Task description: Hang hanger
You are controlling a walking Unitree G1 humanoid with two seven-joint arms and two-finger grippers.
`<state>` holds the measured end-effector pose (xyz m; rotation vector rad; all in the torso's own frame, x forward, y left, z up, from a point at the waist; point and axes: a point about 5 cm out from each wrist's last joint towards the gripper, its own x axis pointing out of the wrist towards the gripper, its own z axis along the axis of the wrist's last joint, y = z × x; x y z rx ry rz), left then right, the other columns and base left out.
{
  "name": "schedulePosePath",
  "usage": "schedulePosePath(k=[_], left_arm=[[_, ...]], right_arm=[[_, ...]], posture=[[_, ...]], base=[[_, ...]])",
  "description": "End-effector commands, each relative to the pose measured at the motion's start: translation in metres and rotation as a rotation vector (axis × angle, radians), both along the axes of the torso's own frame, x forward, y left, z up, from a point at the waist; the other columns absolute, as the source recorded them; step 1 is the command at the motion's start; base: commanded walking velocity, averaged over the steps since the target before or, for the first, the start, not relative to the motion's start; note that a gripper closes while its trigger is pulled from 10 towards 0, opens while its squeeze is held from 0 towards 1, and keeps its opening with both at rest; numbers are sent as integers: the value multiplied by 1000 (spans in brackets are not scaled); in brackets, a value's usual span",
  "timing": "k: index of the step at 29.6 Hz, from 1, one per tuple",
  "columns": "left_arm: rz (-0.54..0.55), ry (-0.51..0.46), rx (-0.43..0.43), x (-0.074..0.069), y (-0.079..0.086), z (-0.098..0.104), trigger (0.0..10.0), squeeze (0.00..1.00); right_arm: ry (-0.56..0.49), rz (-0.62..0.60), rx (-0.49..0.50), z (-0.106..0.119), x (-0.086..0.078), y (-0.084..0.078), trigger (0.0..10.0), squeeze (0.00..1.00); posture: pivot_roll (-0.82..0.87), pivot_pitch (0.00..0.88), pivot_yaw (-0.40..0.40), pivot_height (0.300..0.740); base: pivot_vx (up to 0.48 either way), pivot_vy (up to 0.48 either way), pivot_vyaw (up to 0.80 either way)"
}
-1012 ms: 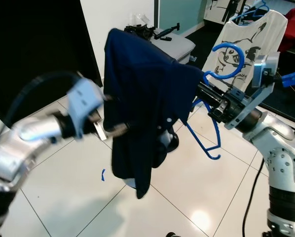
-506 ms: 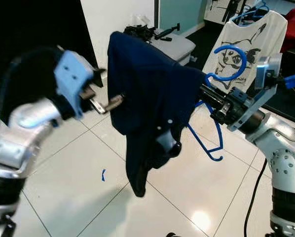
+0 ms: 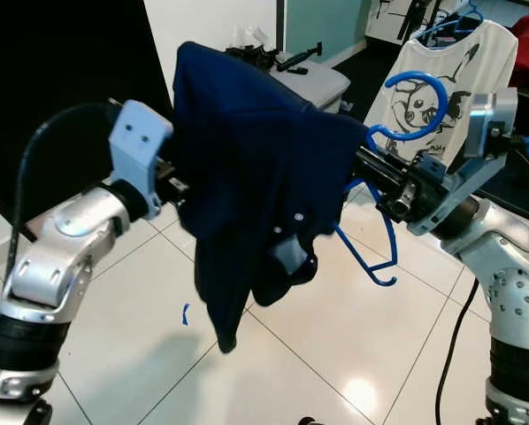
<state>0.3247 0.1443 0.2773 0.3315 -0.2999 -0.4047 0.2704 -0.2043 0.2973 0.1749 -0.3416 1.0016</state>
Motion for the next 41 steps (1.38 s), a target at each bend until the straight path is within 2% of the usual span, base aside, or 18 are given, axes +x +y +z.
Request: schedulePosePath(k=[1, 8, 12, 13, 14, 16, 17, 19, 24, 25, 26, 31, 32, 33, 35, 36, 37, 41], left_arm=[[36, -13, 13, 1, 7, 3, 0, 0], [112, -85, 18, 4, 31, 28, 0, 0], [62, -145, -4, 3, 39, 52, 0, 0], [-28, -171, -6, -2, 37, 64, 0, 0], [-28, -171, -6, -2, 37, 64, 0, 0], [-212, -186, 6, -13, 28, 78, 0, 0], [-212, -186, 6, -13, 28, 78, 0, 0], [-374, -168, -14, -23, 19, 88, 0, 0], [-474, -153, -55, -29, 12, 95, 118, 0], [-521, -135, -84, -31, 9, 96, 784, 0], [-561, -100, -119, -32, 5, 96, 2980, 0], [-583, -75, -140, -32, 3, 95, 3098, 0], [-551, -34, -177, -25, 4, 91, 6902, 0], [-503, -5, -230, -19, 8, 89, 6941, 0], [-503, -5, -230, -19, 8, 89, 6941, 0], [-451, 25, -303, -12, 13, 88, 10000, 0], [-394, 78, -399, -3, 21, 89, 10000, 0], [-319, 126, -498, 7, 31, 88, 10000, 0]], right_arm=[[-44, 28, 13, 7, -8, -1, 10000, 0], [-28, 18, 1, 4, -9, -6, 10000, 0], [-14, -9, 4, 1, -9, -11, 10000, 0], [-4, -27, 4, -2, -8, -14, 10000, 0], [-4, -27, 4, -2, -8, -14, 10000, 0], [12, -44, 1, -7, -7, -16, 10000, 0], [12, -44, 1, -7, -7, -16, 10000, 0], [40, -48, -27, -16, -6, -13, 10000, 0], [63, -33, -61, -25, -7, -7, 10000, 0], [68, -24, -70, -27, -7, -3, 10000, 0], [70, -15, -80, -29, -8, 1, 10000, 0], [70, -10, -84, -30, -8, 3, 10000, 0], [71, 1, -92, -31, -8, 6, 10000, 0], [72, 8, -97, -32, -8, 8, 10000, 0], [72, 8, -97, -32, -8, 8, 10000, 0], [72, 16, -100, -32, -8, 9, 10000, 0], [69, 30, -101, -31, -9, 12, 10000, 0], [69, 63, -103, -32, -13, 17, 10000, 0]], posture=[[34, 140, 6, 740], [40, 140, 2, 740], [41, 141, 2, 740], [44, 140, 4, 740], [44, 140, 4, 740], [45, 139, 6, 740], [45, 139, 6, 740], [44, 138, 9, 740], [46, 137, 15, 740], [47, 137, 18, 740], [48, 137, 21, 740], [48, 137, 21, 740], [50, 134, 20, 740], [49, 136, 20, 740], [49, 136, 20, 740], [50, 133, 20, 740], [49, 134, 23, 740], [49, 129, 27, 740]], base=[[0, 0, 0], [0, 0, 0], [0, 0, 0], [0, 0, 0], [0, 0, 0], [0, 0, 0], [0, 0, 0], [0, 0, 0], [0, 0, 0], [0, 0, 0], [0, 0, 0], [0, 0, 0], [0, 0, 0], [0, 0, 0], [0, 0, 0], [0, 0, 0], [0, 0, 0], [0, 0, 0]])
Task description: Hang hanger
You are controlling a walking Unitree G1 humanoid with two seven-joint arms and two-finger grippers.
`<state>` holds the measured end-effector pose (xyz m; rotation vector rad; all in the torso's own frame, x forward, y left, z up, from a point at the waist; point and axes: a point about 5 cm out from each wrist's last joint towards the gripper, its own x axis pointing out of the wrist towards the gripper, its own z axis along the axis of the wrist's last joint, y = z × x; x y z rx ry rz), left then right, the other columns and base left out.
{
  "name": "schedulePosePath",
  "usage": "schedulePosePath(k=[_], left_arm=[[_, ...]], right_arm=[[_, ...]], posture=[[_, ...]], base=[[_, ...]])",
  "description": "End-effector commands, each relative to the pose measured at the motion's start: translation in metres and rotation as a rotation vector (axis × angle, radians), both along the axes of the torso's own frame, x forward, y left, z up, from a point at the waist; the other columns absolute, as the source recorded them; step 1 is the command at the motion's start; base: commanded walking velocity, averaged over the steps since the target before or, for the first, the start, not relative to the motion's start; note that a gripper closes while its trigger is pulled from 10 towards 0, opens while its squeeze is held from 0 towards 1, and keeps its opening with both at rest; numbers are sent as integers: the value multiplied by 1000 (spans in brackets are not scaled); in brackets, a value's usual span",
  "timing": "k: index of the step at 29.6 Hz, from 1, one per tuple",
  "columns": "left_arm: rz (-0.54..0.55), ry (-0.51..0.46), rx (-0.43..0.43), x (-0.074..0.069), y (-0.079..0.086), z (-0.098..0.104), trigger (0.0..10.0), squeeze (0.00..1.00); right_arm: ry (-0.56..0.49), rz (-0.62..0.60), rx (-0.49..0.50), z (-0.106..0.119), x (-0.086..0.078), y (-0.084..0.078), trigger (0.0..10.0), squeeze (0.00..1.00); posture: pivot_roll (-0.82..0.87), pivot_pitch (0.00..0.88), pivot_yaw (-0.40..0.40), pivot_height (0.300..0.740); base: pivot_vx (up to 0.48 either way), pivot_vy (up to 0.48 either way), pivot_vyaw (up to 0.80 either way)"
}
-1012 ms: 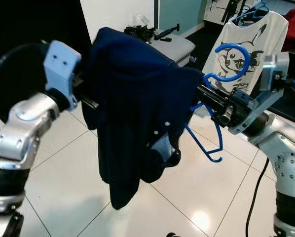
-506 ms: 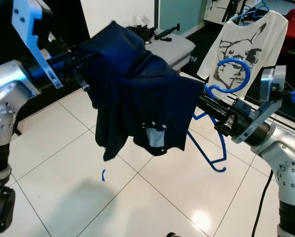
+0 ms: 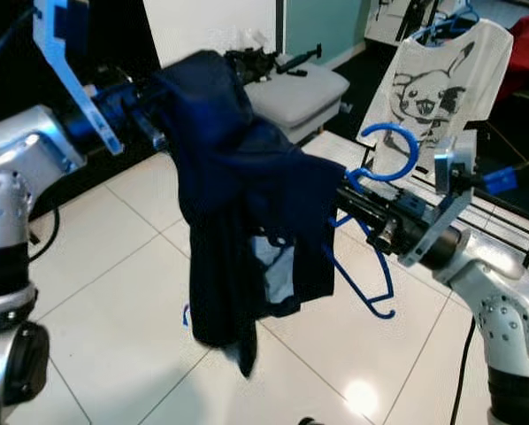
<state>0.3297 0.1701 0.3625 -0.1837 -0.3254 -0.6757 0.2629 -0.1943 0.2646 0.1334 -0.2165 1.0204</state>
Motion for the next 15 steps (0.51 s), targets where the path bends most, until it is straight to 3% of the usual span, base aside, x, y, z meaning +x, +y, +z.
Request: schedulePosePath(k=[1, 2, 3, 8, 12, 15], left_arm=[[64, 68, -83, 8, 11, 0, 10000, 0], [64, 68, -83, 8, 11, 0, 10000, 0], [124, 147, -126, 15, 20, -5, 10000, 0], [147, 178, -137, 17, 25, -8, 10000, 0], [105, 217, -124, 15, 22, -12, 10000, 0], [8, 241, -74, 8, 6, -16, 10000, 0]], right_arm=[[-11, 76, -9, 0, -9, 10, 10000, 0], [-11, 76, -9, 0, -9, 10, 10000, 0], [-13, 116, -1, 0, -14, 14, 10000, 0], [-23, 121, 9, 2, -15, 14, 10000, 0], [-60, 76, 43, 9, -12, 8, 10000, 0], [-103, 28, 91, 18, -7, 1, 10000, 0]], posture=[[51, 127, 29, 740], [51, 127, 29, 740], [51, 130, 31, 740], [51, 130, 31, 740], [54, 130, 32, 740], [52, 134, 32, 740]], base=[[0, 0, 0], [0, 0, 0], [0, 0, 0], [0, 0, 0], [0, 0, 0], [0, 0, 0]])
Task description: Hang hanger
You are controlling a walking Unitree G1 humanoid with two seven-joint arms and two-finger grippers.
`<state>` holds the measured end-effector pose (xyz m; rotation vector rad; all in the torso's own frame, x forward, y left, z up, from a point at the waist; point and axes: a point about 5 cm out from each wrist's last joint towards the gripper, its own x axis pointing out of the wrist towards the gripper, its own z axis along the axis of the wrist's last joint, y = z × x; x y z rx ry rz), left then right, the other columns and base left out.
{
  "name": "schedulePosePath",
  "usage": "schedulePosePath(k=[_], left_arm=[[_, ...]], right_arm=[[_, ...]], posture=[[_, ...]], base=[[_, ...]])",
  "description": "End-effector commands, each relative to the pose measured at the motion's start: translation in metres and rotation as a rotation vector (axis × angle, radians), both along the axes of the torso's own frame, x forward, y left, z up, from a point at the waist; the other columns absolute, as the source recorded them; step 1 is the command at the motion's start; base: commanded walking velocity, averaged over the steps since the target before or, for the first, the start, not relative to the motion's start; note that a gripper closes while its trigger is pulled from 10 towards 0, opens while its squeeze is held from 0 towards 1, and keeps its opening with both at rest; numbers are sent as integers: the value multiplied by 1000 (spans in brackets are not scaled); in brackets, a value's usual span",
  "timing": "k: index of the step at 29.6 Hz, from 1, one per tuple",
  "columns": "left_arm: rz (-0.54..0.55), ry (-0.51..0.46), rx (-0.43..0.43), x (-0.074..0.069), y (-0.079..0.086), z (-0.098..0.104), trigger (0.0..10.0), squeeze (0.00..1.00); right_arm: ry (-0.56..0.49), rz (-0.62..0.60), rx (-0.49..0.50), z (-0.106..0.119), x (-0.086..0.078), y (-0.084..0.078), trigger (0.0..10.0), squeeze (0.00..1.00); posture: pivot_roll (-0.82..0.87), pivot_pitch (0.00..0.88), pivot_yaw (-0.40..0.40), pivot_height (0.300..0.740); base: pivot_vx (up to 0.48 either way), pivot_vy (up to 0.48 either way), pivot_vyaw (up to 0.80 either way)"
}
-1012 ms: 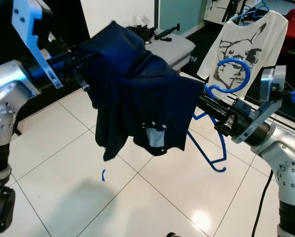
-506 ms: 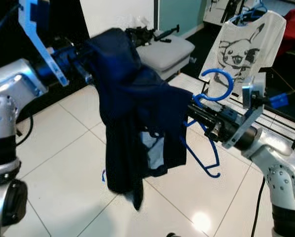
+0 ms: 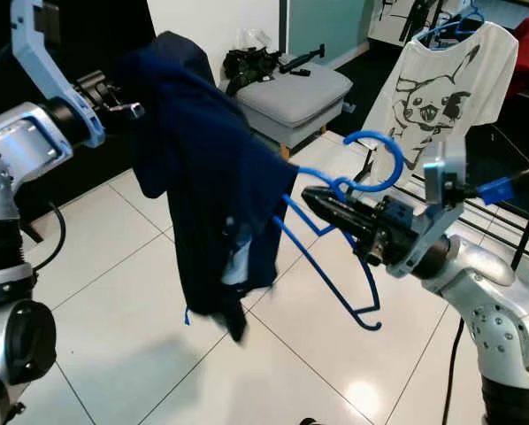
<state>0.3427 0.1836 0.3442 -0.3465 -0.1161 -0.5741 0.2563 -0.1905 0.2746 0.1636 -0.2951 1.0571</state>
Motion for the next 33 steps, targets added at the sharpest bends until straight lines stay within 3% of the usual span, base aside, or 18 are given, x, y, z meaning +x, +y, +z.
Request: schedulePosePath(k=[1, 10, 14, 17, 19, 20, 22, 24, 28, 31, 32, 33], left_arm=[[-80, -23, 9, -8, -13, 3, 10000, 0], [-217, -32, -18, -21, -30, 10, 10000, 0], [-221, -60, -54, -22, -27, 19, 10000, 0], [-225, -109, -90, -26, -22, 35, 10000, 0], [-225, -109, -90, -26, -22, 35, 10000, 0], [-252, -137, -104, -31, -22, 44, 10000, 0], [-252, -137, -104, -31, -22, 44, 10000, 0], [-289, -155, -111, -35, -24, 48, 10000, 0], [-340, -164, -92, -40, -28, 48, 10000, 0], [-340, -164, -92, -40, -28, 48, 10000, 0], [-363, -162, -80, -42, -31, 47, 10000, 0], [-363, -162, -80, -42, -31, 47, 10000, 0]], right_arm=[[-54, -28, 41, 10, 1, -5, 10000, 0], [-58, -110, 50, 11, 10, -7, 10000, 0], [-43, -113, 35, 6, 13, -4, 10000, 0], [4, -162, -53, -11, 21, 0, 10000, 0], [4, -162, -53, -11, 21, 0, 10000, 0], [7, -178, -22, -13, 24, 1, 10000, 0], [7, -178, -22, -13, 24, 1, 10000, 0], [2, -178, 39, -11, 24, 1, 10000, 0], [-17, -127, 145, -4, 20, 3, 10000, 0], [-17, -127, 145, -4, 20, 3, 10000, 0], [-39, -89, 205, 3, 16, 4, 10000, 0], [-39, -89, 205, 3, 16, 4, 10000, 0]], posture=[[52, 134, 32, 740], [58, 134, 29, 740], [59, 134, 28, 740], [62, 131, 27, 740], [62, 131, 27, 740], [68, 133, 29, 740], [68, 133, 29, 740], [70, 134, 30, 740], [72, 132, 32, 740], [72, 132, 32, 740], [71, 131, 34, 740], [71, 131, 34, 740]], base=[[0, 0, 0], [0, 0, 0], [0, 0, 0], [0, 0, 0], [0, 0, 0], [0, 0, 0], [0, 0, 0], [0, 0, 0], [0, 0, 0], [0, 0, 0], [0, 0, 0], [0, 0, 0]])
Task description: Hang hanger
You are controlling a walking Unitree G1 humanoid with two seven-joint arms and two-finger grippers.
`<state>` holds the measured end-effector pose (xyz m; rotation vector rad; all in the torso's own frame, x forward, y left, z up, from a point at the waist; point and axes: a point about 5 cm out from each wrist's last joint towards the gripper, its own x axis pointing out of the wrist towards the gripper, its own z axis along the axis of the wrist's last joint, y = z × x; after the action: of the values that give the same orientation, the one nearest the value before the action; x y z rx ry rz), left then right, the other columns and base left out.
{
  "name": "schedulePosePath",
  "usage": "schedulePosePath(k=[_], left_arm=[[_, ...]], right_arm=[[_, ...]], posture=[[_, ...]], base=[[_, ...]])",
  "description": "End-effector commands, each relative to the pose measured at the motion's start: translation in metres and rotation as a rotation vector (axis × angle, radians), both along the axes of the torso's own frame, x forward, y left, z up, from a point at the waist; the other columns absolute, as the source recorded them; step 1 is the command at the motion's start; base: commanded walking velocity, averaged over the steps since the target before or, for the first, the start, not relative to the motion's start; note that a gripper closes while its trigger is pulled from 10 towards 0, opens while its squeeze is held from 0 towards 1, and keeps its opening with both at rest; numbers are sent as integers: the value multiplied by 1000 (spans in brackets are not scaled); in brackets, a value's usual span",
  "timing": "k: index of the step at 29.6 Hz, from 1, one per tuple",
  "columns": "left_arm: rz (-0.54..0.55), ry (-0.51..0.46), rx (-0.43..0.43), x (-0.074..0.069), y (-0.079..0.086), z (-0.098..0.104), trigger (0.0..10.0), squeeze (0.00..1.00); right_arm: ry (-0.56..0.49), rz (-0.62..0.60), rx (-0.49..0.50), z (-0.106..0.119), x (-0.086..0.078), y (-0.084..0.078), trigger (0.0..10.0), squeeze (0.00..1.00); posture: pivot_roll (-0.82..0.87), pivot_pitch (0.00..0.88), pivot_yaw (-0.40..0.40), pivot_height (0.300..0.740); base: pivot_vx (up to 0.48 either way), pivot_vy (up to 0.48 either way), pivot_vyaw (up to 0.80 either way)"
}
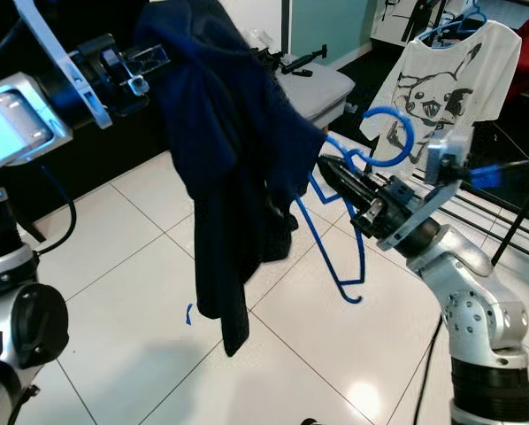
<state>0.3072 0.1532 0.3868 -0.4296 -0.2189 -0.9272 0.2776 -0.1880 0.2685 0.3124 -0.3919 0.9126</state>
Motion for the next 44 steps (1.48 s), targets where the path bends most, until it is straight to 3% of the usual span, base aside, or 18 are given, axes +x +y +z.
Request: schedulePosePath(k=[1, 11, 15, 22, 29, 30, 31, 35, 40, 42, 44], left_arm=[[-32, -30, 36, -7, -2, 2, 10000, 0], [42, -14, 108, -2, 3, -10, 10000, 0], [184, -9, 145, 9, 30, -13, 10000, 0], [254, -1, 137, 13, 45, -13, 10000, 0], [129, -40, 162, 3, 31, -18, 10000, 4], [73, -64, 203, -2, 25, -20, 10000, 988], [73, -64, 203, -2, 25, -20, 10000, 988], [-102, -108, 330, -19, 8, -34, 10000, 1000], [-152, -110, 404, -25, 7, -43, 10000, 1000], [-153, -110, 446, -27, 11, -47, 10000, 1000], [-130, -119, 568, -30, 29, -54, 10000, 1000]], right_arm=[[-83, 65, 65, 17, -10, 1, 10000, 0], [-182, 237, 78, 30, -35, -3, 10000, 0], [-178, 246, 50, 29, -38, -4, 10000, 0], [-169, 236, 44, 30, -40, -10, 10000, 0], [-170, 219, 34, 32, -40, -14, 10000, 0], [-168, 216, 31, 31, -39, -14, 10000, 0], [-168, 216, 31, 31, -39, -14, 10000, 0], [-168, 204, 20, 32, -38, -14, 10000, 0], [-164, 194, 5, 32, -38, -15, 10000, 0], [-162, 189, -1, 32, -38, -16, 10000, 0], [-149, 175, -39, 30, -37, -18, 10000, 0]], posture=[[70, 130, 33, 740], [67, 121, 33, 740], [63, 126, 33, 740], [61, 129, 31, 740], [59, 131, 29, 740], [58, 130, 30, 740], [58, 130, 30, 740], [57, 130, 31, 740], [55, 130, 32, 740], [56, 130, 32, 740], [56, 130, 31, 740]], base=[[0, 0, 0], [0, 0, 0], [0, 0, 0], [0, 0, 0], [0, 0, 0], [0, 0, 0], [0, 0, 0], [0, 0, 0], [0, 0, 0], [0, 0, 0], [0, 0, 0]])
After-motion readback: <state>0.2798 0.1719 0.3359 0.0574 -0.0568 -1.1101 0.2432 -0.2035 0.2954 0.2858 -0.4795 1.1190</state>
